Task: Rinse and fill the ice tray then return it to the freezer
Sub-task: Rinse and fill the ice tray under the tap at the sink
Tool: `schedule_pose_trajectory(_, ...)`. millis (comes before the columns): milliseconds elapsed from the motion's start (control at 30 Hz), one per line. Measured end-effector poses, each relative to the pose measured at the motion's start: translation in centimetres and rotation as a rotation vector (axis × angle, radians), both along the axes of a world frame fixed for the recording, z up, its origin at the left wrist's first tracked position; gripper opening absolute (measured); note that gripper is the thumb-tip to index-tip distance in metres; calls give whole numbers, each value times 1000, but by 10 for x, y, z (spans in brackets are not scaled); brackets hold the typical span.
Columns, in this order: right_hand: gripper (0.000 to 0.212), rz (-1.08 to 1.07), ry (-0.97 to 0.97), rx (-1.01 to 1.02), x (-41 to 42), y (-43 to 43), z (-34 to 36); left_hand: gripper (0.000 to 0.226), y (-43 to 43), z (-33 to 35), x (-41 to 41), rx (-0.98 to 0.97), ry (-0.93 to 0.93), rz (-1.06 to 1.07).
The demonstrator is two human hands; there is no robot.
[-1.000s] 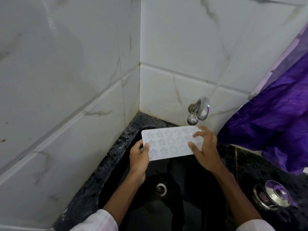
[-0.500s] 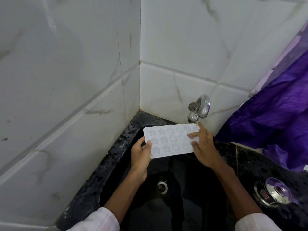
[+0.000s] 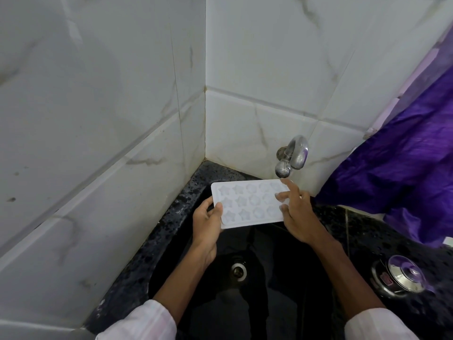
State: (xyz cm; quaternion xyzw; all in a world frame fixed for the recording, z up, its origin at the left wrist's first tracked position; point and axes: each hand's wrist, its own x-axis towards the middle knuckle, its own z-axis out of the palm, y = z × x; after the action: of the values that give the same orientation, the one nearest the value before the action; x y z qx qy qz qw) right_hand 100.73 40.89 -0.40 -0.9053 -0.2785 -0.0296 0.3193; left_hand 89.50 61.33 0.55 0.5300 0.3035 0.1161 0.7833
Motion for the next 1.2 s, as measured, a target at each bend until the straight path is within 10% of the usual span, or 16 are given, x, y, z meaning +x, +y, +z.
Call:
schedule_pose_trajectory(733, 29, -101, -89, 181, -8, -2, 0, 29, 3, -3, 2, -48, 24, 110)
schedule_pose_trajectory(1200, 44, 27, -54, -28, -3, -4, -8, 27, 6, -5, 6, -65, 30, 120)
